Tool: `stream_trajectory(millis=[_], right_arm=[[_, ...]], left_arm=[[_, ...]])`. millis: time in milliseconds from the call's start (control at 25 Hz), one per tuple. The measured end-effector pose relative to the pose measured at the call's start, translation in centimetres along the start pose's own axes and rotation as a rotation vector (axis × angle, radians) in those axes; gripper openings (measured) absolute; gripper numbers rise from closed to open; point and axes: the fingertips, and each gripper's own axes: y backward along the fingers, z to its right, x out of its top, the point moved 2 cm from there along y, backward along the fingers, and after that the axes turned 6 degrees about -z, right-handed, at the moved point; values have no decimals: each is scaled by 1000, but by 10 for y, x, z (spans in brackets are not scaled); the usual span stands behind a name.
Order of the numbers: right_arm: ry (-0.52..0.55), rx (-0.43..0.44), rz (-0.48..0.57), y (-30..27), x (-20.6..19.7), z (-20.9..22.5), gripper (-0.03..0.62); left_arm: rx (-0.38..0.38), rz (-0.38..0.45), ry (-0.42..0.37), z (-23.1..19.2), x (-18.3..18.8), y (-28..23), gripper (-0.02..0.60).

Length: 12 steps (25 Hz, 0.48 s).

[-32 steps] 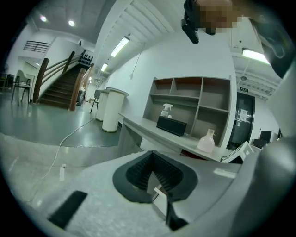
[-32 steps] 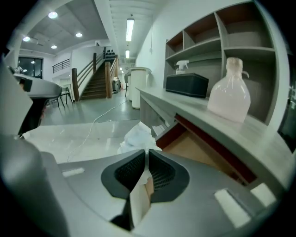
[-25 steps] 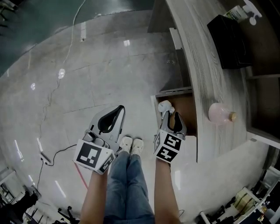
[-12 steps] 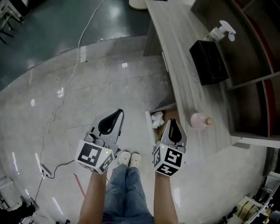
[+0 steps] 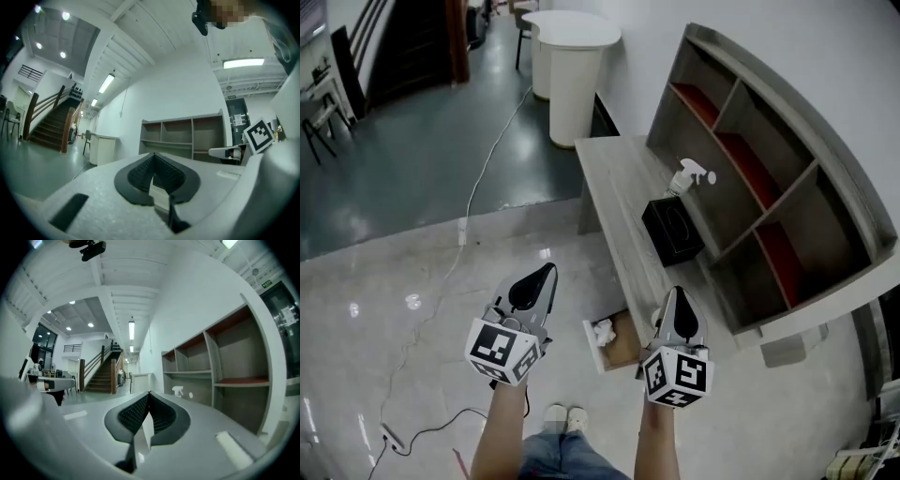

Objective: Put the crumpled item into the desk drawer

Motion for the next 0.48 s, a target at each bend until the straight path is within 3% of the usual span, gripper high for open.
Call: stream_trajectory(millis=[240, 480], right_arm=[[14, -2, 161, 48, 77, 11, 9], [9, 24, 258, 86, 105, 12, 9]], left_arm=[[-20, 101, -81, 25, 73, 19, 3], [-37, 165, -118, 43, 105, 39, 3]])
